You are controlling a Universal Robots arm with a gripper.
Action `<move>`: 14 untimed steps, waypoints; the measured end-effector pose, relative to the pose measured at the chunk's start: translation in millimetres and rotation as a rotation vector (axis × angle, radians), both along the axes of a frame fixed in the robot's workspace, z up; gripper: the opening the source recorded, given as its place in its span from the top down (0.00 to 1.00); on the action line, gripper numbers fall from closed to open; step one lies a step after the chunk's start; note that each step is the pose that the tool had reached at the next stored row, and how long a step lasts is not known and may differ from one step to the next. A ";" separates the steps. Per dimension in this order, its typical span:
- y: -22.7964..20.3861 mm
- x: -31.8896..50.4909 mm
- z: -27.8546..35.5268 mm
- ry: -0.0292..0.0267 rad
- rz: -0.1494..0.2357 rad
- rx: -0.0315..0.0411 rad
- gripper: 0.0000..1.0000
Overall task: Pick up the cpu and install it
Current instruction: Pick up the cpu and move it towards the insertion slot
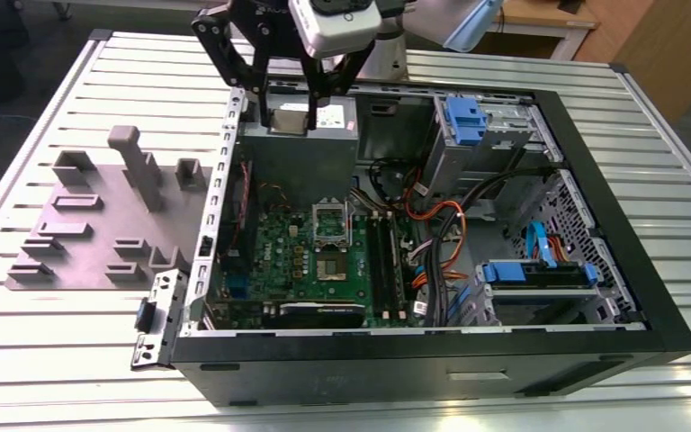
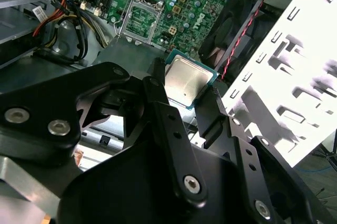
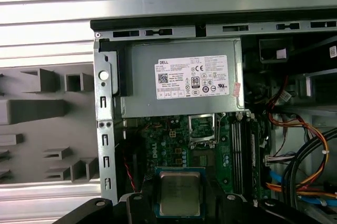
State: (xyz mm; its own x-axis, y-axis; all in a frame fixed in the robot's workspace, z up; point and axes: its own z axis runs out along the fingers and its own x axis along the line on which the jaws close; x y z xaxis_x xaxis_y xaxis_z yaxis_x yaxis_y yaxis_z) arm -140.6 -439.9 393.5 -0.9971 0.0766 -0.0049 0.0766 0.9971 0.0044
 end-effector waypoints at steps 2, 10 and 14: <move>0.0 1.6 0.0 0.0000 0.000 0.0000 0.53; -1.8 2.1 -0.5 0.0000 0.000 0.0000 0.53; -3.4 2.1 -1.2 0.0000 0.000 0.0001 0.53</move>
State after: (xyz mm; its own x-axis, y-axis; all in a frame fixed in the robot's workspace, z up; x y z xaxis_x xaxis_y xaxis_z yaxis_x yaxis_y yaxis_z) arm -138.5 -443.3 392.3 -0.9970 0.0767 -0.0049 0.0766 0.9970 0.0045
